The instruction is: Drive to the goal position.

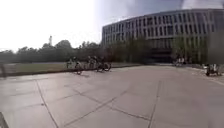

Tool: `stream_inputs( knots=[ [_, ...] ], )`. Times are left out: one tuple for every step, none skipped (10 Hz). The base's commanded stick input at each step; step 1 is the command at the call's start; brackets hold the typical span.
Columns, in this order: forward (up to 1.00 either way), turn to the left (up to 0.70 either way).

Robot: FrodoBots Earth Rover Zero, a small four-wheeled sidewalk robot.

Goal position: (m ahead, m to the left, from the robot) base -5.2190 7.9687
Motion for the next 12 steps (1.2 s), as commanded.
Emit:
stream_inputs(
  knots=[
    [0.00,1.00],
    [0.00,1.00],
    [0.00,1.00],
    [0.00,1.00],
    [0.00,1.00],
    [0.00,1.00],
    [0.00,1.00],
    [0.00,1.00],
    [0.00,1.00],
    [0.00,1.00],
    [0.00,1.00],
    [0.00,1.00]
  ],
)
